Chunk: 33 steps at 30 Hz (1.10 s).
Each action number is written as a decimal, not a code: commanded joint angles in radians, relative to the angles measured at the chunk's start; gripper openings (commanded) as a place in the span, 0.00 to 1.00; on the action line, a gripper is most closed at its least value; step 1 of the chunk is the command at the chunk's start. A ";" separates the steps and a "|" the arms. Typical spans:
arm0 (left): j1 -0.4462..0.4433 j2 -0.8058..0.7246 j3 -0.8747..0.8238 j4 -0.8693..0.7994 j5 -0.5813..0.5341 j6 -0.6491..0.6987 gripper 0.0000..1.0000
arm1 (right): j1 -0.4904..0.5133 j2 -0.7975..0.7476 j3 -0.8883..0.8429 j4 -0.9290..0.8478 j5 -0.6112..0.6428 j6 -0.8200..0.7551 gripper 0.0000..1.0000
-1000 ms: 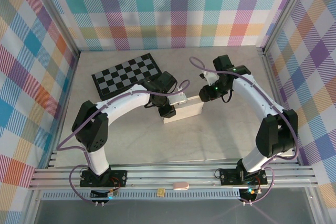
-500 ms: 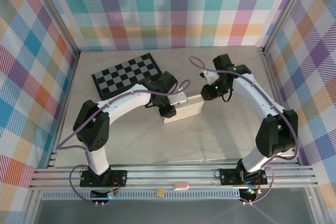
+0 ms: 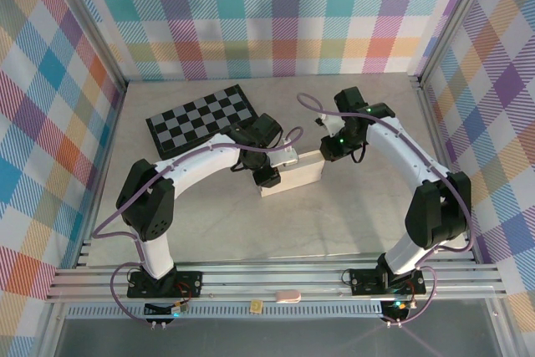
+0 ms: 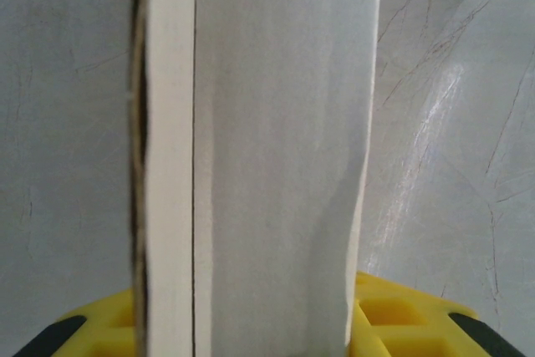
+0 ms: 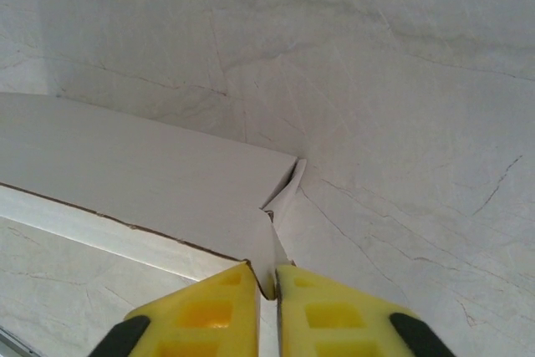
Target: Fold the paper box
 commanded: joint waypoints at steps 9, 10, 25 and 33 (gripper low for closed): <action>0.008 0.012 0.017 -0.017 0.002 -0.013 0.35 | 0.026 -0.019 0.013 0.015 -0.013 0.040 0.00; 0.008 0.011 0.018 -0.014 0.000 -0.018 0.35 | 0.027 -0.021 0.014 0.014 -0.019 0.047 0.00; 0.035 -0.005 0.019 0.001 0.018 -0.057 0.37 | 0.029 -0.025 -0.042 0.035 -0.068 0.148 0.00; 0.037 -0.007 0.019 -0.001 0.013 -0.054 0.38 | 0.025 -0.002 0.004 -0.007 -0.091 0.197 0.00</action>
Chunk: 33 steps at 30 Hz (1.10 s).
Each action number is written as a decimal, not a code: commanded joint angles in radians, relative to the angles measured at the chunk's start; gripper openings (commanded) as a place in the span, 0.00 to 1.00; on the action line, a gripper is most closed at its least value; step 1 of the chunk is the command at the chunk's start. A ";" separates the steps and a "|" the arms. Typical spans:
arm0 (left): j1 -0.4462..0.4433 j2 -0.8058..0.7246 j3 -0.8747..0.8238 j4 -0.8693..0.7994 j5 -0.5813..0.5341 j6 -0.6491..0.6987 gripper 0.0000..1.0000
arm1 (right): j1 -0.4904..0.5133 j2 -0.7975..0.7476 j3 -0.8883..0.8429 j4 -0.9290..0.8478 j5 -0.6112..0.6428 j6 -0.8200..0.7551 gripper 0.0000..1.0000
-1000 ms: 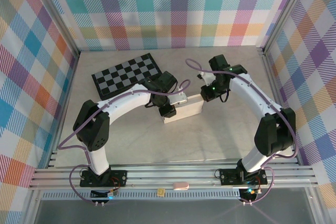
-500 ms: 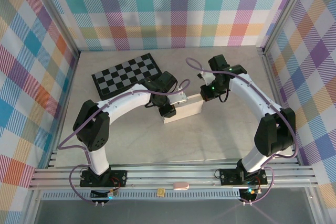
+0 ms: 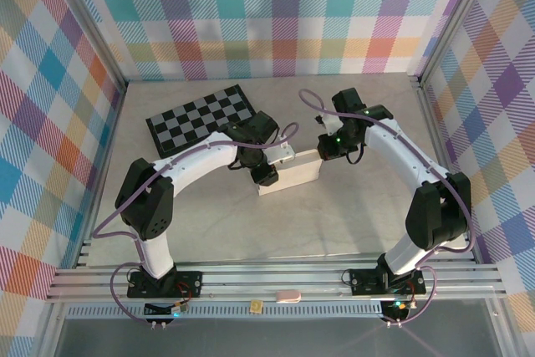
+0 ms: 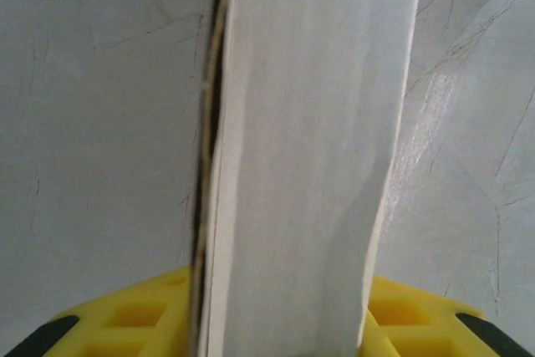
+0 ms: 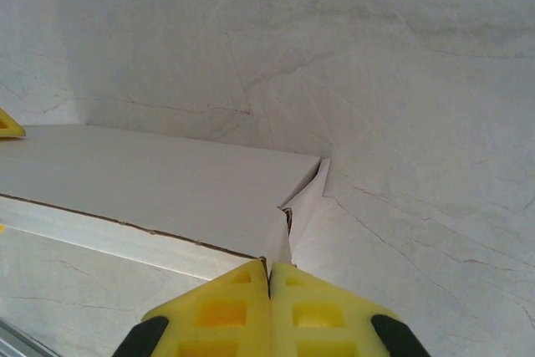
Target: Fold the paper box
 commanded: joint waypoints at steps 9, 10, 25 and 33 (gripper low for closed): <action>0.009 -0.006 0.023 0.000 0.001 -0.013 0.40 | 0.008 0.067 0.153 -0.156 -0.066 0.045 0.00; 0.009 -0.005 0.026 -0.001 0.001 -0.012 0.40 | 0.008 0.068 0.155 -0.157 -0.066 0.046 0.00; 0.013 -0.015 0.022 0.028 0.002 -0.053 0.40 | 0.019 -0.009 -0.054 0.014 0.018 0.042 0.00; 0.037 -0.105 -0.036 0.144 0.027 -0.154 0.44 | 0.031 -0.045 -0.080 0.060 0.066 0.076 0.00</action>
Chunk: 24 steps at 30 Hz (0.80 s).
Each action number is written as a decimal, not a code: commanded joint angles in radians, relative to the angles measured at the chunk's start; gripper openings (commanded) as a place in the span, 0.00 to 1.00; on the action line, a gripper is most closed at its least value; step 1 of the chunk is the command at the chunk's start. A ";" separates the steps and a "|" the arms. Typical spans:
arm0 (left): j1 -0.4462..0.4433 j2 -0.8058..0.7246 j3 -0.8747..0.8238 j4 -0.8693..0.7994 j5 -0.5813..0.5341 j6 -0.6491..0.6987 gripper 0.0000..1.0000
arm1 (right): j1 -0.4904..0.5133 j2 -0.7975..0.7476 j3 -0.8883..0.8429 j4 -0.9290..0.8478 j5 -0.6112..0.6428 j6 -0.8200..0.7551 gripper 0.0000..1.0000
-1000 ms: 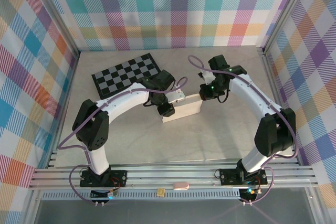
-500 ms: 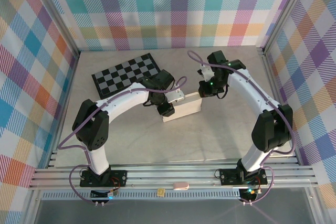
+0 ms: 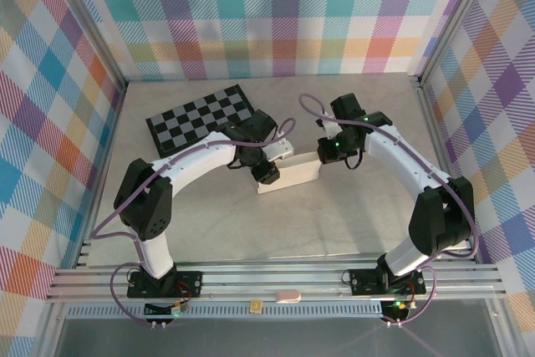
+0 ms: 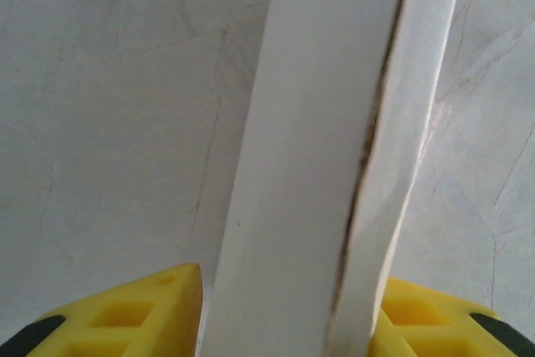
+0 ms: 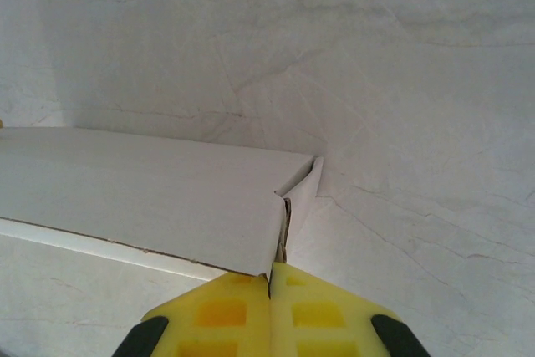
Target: Fold the paper box
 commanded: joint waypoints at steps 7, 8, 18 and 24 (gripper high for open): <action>0.038 -0.241 -0.137 0.221 0.019 -0.199 0.54 | 0.010 0.018 0.048 -0.052 0.025 0.040 0.00; 0.038 -0.264 -0.159 0.239 0.027 -0.212 0.56 | 0.010 0.024 0.059 -0.059 0.026 0.044 0.00; 0.046 -0.338 -0.206 0.214 -0.061 -0.253 0.58 | 0.011 0.064 0.109 -0.066 0.007 0.090 0.00; 0.047 -0.378 -0.185 0.137 -0.088 -0.313 0.55 | 0.019 0.071 0.087 -0.039 0.006 0.108 0.00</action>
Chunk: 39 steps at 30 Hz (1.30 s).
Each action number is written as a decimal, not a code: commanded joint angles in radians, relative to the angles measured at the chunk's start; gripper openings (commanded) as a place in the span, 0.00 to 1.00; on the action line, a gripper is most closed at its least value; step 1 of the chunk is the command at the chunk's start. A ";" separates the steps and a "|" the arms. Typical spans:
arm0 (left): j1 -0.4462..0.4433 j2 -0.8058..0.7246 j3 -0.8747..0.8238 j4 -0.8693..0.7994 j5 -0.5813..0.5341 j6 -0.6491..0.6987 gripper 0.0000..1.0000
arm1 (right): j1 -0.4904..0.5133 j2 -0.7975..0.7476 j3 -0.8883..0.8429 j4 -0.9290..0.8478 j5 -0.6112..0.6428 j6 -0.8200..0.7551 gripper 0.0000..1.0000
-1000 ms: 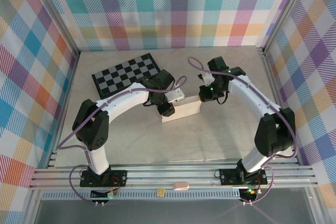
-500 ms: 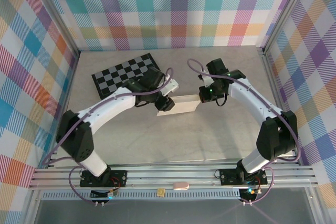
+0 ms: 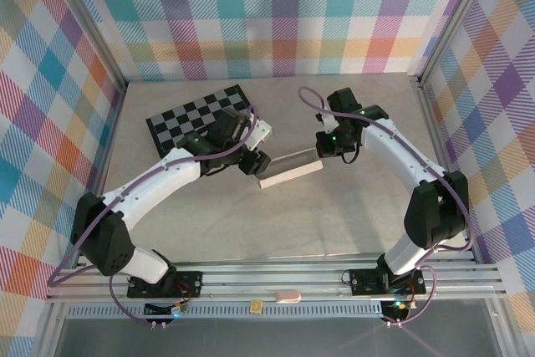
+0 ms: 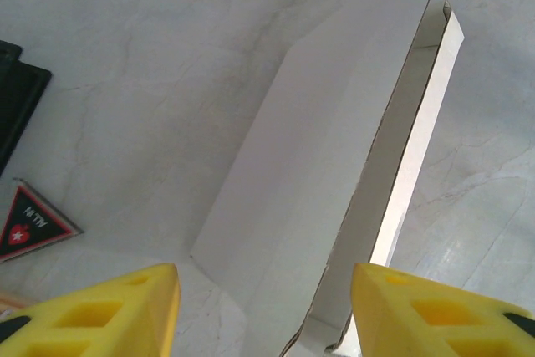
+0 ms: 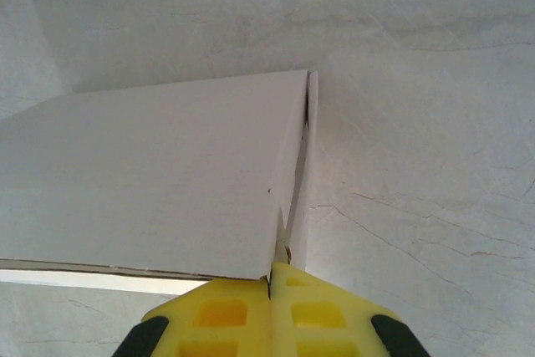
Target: Fold the paper box
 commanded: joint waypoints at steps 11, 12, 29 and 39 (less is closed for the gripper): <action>-0.186 -0.229 -0.161 0.022 -0.189 0.087 0.63 | 0.014 0.040 0.012 0.006 -0.018 0.028 0.00; -0.186 -0.215 -0.156 0.034 -0.219 0.103 0.66 | 0.014 0.043 0.013 0.004 -0.019 0.026 0.00; -0.206 0.118 -0.054 0.182 -0.366 0.376 1.00 | 0.014 0.071 -0.035 0.060 -0.054 0.027 0.00; -0.092 0.013 -0.054 0.171 -0.230 -0.071 0.89 | 0.023 0.071 -0.237 0.159 -0.043 0.034 0.00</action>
